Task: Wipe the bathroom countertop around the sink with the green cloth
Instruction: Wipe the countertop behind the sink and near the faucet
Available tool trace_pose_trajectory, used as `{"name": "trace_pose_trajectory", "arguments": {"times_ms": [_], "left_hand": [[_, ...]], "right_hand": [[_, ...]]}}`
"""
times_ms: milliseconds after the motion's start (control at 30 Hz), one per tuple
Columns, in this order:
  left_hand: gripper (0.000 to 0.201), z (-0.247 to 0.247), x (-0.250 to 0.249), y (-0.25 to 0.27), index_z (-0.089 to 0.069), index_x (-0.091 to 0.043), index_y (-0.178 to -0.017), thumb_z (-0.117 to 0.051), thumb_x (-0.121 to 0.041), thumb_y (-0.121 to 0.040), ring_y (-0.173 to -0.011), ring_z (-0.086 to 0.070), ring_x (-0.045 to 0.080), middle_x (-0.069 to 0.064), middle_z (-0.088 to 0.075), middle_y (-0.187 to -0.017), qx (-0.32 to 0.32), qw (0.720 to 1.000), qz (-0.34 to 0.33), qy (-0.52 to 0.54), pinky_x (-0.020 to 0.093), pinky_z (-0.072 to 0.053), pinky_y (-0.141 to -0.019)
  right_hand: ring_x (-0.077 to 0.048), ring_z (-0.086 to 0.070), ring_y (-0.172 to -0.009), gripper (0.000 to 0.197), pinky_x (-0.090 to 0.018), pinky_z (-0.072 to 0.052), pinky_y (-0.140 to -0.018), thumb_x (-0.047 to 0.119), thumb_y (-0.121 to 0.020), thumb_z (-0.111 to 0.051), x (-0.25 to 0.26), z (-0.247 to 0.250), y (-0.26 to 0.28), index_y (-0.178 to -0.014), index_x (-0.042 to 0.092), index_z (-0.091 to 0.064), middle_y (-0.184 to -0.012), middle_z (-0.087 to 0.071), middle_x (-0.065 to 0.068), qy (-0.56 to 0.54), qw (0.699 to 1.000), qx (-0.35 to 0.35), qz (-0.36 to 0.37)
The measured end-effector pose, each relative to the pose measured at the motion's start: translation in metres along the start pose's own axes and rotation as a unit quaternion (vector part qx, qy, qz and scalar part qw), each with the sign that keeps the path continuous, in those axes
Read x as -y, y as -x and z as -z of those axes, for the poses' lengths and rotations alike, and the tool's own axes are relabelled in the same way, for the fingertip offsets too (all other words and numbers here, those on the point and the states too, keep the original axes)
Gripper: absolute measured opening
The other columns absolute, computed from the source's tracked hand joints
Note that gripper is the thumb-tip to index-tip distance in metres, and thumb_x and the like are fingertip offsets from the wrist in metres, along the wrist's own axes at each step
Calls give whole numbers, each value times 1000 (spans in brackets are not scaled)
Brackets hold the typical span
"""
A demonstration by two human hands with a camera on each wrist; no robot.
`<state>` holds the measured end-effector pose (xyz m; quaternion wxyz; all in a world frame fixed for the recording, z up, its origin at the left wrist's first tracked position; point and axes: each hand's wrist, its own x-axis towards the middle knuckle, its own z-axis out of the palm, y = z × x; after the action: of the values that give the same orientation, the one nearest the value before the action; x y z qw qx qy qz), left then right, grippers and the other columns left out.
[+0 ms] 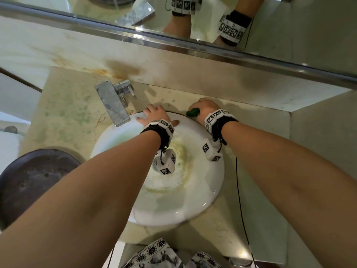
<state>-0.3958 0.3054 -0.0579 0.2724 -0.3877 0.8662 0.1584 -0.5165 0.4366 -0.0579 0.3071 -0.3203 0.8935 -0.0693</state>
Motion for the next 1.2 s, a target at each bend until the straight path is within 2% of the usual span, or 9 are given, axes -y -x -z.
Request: {"name": "trace_pose_trajectory", "arguments": {"times_ms": [200,333,433,633,733,833,933,1033,1200], "left_hand": [[79,-1,60,11,-38,-17,-137,-64,-62,-76,-131,-36,35,12,-35,-141,-34,999,10,7,53,-28,-102],[82,-1,102,14,-17,-33,-149,-62,-51,-82,-136,-27,39,11,-21,-152,15,999,34,14,57,-31,-103],[66,4,128,18,-35,-29,-143,-66,-40,-85,-130,-32,37,10,-27,-144,-10,1000,14,5,55,-41,-98],[50,20,164,11,-48,-18,-137,-65,-23,-90,-118,-49,35,12,-47,-126,-36,997,-37,-49,46,-49,-89],[44,22,166,10,-52,-19,-136,-59,-17,-93,-110,-54,35,13,-51,-118,-55,994,-62,-66,43,-49,-82],[43,21,166,4,-54,-12,-134,-60,-14,-91,-110,-54,35,13,-50,-118,-48,994,-64,-72,42,-49,-81],[43,21,167,1,-56,-11,-132,-62,-14,-90,-112,-53,35,12,-49,-120,-40,994,-65,-74,43,-49,-83],[42,22,167,1,-56,-12,-133,-62,-15,-91,-114,-52,34,12,-48,-123,-39,994,-67,-75,43,-48,-84],[40,22,167,-1,-58,-12,-131,-61,-15,-91,-115,-52,33,11,-48,-125,-36,995,-61,-65,43,-49,-87]], "right_hand": [[-31,-63,-103,34,-25,-48,-84,11,-86,-50,17,-7,-6,-114,19,-66,-116,-65,-10,-89,989,-90,-81],[-30,-64,-96,24,-26,-49,-82,25,-92,-54,36,-15,-9,-106,11,-66,-105,-67,-12,-138,972,-139,-127],[-30,-63,-97,24,-22,-42,-76,24,-92,-52,42,-20,-12,-105,8,-65,-105,-66,-13,-152,964,-161,-146],[-31,-53,-121,36,-34,-43,-97,15,-89,-55,43,-18,-21,-124,7,-56,-130,-56,-17,-119,964,-126,-204],[-31,-53,-122,6,-35,-44,-97,16,-89,-55,50,-18,-27,-89,22,-55,-130,-56,-16,-111,967,-109,-203],[-30,-54,-120,39,-33,-43,-89,15,-90,-53,66,-19,-39,-64,28,-27,-99,-56,-5,-108,972,-112,-177],[-33,-60,-107,12,-31,-47,-85,12,-84,-50,85,-21,-50,-86,20,-58,-104,-60,-8,-87,978,-123,-141],[-35,-58,-108,42,-33,-49,-95,7,-81,-50,99,-25,-56,-119,16,-62,-120,-59,-16,-61,986,-132,-79],[-34,-57,-110,46,-28,-45,-93,2,-85,-46,103,-19,-52,-122,22,-65,-124,-58,-14,-25,995,-90,31]]}}
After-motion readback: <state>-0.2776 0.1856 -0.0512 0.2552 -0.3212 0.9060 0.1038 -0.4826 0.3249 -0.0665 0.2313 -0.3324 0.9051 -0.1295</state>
